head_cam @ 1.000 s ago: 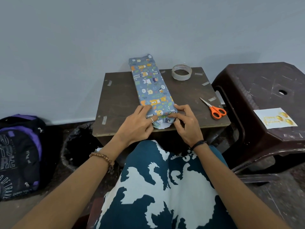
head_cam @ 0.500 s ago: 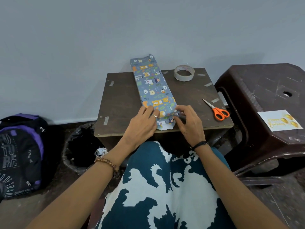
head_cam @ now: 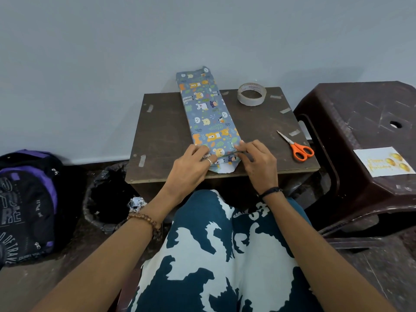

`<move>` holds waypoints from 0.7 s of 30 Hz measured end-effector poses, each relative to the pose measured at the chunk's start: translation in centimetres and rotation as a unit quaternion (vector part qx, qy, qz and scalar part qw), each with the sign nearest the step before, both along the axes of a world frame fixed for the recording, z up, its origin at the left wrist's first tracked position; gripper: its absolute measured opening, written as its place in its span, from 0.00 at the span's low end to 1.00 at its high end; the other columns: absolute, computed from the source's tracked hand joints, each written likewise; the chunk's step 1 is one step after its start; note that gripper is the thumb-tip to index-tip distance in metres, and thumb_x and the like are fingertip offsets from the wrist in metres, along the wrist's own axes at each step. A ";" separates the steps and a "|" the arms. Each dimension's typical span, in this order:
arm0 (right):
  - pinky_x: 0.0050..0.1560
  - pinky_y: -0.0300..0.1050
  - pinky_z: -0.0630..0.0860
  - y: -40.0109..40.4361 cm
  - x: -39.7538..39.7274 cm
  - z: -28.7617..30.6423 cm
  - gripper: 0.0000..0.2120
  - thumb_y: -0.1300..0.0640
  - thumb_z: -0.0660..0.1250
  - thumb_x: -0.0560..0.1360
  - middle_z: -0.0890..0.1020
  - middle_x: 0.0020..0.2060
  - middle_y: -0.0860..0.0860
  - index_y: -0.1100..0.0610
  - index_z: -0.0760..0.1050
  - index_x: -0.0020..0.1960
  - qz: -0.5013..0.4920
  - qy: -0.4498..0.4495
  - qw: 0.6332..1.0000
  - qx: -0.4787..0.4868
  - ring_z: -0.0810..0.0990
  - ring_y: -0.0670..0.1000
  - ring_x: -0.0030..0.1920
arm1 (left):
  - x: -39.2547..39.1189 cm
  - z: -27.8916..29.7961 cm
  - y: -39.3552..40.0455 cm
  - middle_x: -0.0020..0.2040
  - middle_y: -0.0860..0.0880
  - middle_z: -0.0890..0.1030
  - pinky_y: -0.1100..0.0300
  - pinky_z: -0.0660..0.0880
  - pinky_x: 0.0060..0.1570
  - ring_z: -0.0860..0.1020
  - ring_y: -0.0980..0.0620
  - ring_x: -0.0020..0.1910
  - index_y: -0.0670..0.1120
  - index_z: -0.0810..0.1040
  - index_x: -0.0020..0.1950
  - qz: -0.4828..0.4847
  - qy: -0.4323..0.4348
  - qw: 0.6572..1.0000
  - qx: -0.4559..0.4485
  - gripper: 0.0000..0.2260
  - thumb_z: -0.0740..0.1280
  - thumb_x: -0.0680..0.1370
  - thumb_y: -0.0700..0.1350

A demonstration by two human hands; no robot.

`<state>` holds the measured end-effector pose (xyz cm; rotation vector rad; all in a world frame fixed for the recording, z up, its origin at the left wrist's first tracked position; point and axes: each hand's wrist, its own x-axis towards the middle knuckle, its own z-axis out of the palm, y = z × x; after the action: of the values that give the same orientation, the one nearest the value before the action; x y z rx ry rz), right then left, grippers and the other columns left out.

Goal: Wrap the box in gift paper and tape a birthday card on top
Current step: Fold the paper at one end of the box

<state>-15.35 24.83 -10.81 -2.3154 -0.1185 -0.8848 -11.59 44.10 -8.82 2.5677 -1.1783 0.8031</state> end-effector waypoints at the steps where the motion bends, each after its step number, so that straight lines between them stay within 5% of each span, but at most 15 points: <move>1: 0.43 0.49 0.80 0.0 -0.1 0.0 0.06 0.65 0.69 0.72 0.78 0.41 0.53 0.60 0.80 0.49 0.002 0.005 1.000 -0.001 0.81 0.55 0.46 | -0.1 0.0 0.0 0.45 0.45 0.79 0.64 0.67 0.20 0.67 0.50 0.46 0.43 0.79 0.45 0.003 0.003 1.000 0.002 0.08 0.72 0.69 0.35; 6: 0.46 0.48 0.79 -0.2 -0.3 -0.1 0.12 0.63 0.71 0.70 0.76 0.47 0.55 0.61 0.77 0.52 0.017 0.050 0.999 -0.011 0.78 0.56 0.51 | -0.1 -0.1 0.2 0.48 0.46 0.77 0.62 0.71 0.21 0.67 0.50 0.48 0.44 0.80 0.47 -0.007 0.003 1.000 0.025 0.09 0.61 0.75 0.42; 10: 0.42 0.38 0.72 0.1 0.0 -0.1 0.12 0.61 0.73 0.68 0.75 0.46 0.55 0.61 0.75 0.50 -0.013 0.040 0.999 -0.035 0.74 0.51 0.47 | -0.1 -0.1 0.0 0.49 0.46 0.79 0.61 0.74 0.25 0.69 0.49 0.50 0.44 0.81 0.45 -0.011 0.008 0.999 0.030 0.13 0.61 0.74 0.50; 13: 0.40 0.40 0.70 0.2 0.4 -0.2 0.11 0.62 0.73 0.68 0.76 0.43 0.55 0.61 0.74 0.47 -0.030 0.014 0.997 -0.069 0.70 0.48 0.45 | 0.0 0.1 0.2 0.50 0.45 0.79 0.61 0.75 0.26 0.68 0.49 0.50 0.44 0.81 0.46 -0.022 0.025 0.998 0.050 0.18 0.59 0.73 0.56; 21: 0.40 0.42 0.71 0.2 0.5 -0.3 0.09 0.61 0.73 0.69 0.76 0.41 0.54 0.61 0.75 0.45 -0.036 0.018 0.997 -0.067 0.72 0.50 0.43 | -0.2 -0.8 0.4 0.56 0.51 0.67 0.55 0.79 0.28 0.65 0.48 0.54 0.47 0.82 0.47 -0.022 0.101 0.995 -0.005 0.12 0.64 0.75 0.53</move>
<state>-14.90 24.99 -11.14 -2.4731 -0.0820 -0.8958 -11.82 44.47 -9.60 2.5349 -1.1600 0.5237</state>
